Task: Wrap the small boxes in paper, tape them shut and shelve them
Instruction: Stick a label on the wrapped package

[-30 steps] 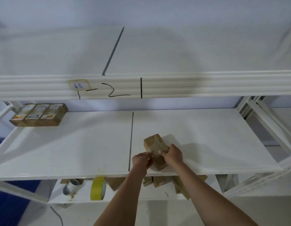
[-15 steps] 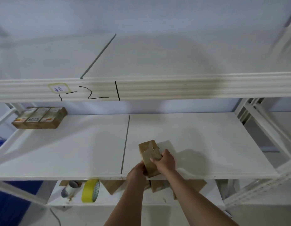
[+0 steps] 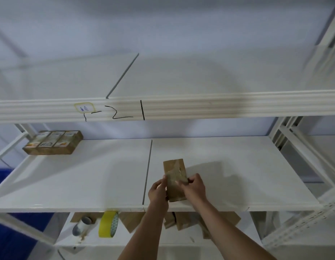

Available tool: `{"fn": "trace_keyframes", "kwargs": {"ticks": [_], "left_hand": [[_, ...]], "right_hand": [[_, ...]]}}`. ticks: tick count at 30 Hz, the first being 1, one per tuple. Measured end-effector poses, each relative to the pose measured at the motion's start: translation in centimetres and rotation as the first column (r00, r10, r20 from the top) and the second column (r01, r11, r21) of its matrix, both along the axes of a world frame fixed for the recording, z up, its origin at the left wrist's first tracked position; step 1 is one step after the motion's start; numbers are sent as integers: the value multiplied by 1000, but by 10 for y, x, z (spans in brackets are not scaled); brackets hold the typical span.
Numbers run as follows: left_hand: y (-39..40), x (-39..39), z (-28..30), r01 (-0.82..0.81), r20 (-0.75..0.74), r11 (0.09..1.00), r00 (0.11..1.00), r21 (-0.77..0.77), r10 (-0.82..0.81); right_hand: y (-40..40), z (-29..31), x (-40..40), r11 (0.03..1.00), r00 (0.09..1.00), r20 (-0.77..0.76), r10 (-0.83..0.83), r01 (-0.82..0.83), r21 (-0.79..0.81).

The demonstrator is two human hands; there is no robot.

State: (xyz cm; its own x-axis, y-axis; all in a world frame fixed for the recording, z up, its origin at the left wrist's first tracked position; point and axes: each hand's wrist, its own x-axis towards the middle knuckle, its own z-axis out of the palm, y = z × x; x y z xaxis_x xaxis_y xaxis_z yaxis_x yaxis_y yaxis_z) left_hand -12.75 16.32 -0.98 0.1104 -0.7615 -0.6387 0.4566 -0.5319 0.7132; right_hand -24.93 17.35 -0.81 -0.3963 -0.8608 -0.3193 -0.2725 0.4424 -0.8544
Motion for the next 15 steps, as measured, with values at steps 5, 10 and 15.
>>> {"fn": "trace_keyframes", "kwargs": {"ticks": [5, 10, 15], "left_hand": [[-1, 14, 38, 88, -191, 990, 976, -107, -107], [-5, 46, 50, 245, -136, 916, 944, -316, -300], [-11, 73, 64, 240, -34, 904, 963, -353, -268]], "right_hand": [[1, 28, 9, 992, 997, 72, 26, -17, -124], [6, 61, 20, 980, 991, 127, 47, -21, -196], [15, 88, 34, 977, 990, 132, 47, -19, -210]]}}
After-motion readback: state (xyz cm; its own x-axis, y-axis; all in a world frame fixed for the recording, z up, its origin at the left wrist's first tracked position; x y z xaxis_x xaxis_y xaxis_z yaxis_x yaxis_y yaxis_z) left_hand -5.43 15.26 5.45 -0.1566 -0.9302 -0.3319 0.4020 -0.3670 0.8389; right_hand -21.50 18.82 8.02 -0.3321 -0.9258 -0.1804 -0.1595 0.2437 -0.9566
